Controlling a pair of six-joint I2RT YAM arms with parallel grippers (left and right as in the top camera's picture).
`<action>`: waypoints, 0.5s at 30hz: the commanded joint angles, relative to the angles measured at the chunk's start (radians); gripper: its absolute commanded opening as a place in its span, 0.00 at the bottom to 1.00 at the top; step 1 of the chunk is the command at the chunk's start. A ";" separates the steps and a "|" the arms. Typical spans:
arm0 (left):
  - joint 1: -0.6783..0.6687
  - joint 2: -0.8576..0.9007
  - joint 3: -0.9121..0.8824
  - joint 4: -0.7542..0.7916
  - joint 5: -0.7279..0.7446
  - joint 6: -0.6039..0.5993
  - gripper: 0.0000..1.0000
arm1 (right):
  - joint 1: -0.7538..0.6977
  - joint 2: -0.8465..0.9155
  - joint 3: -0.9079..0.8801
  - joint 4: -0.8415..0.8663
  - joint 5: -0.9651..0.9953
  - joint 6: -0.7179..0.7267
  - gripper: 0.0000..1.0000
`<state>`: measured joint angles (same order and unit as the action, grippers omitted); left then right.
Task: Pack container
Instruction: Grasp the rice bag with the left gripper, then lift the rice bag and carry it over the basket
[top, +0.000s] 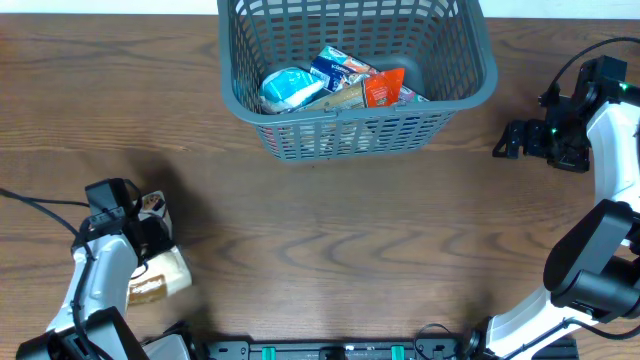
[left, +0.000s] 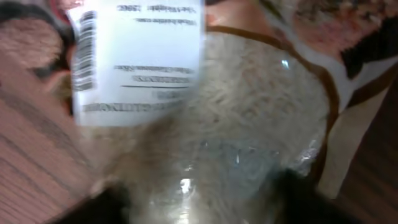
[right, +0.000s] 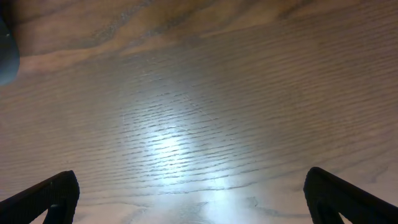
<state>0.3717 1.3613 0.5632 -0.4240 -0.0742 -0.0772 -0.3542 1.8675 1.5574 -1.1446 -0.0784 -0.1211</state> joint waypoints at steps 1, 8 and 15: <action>0.003 0.011 -0.021 0.010 0.031 0.002 0.47 | 0.009 -0.005 -0.002 -0.003 -0.001 -0.015 0.99; 0.003 0.009 0.006 0.027 0.069 0.002 0.09 | 0.009 -0.005 -0.002 -0.006 -0.001 -0.014 0.99; 0.002 -0.013 0.059 0.029 0.094 0.002 0.06 | 0.009 -0.005 -0.002 -0.008 -0.001 -0.014 0.99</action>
<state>0.3714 1.3586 0.5823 -0.3958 -0.0143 -0.0772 -0.3542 1.8675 1.5574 -1.1519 -0.0784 -0.1211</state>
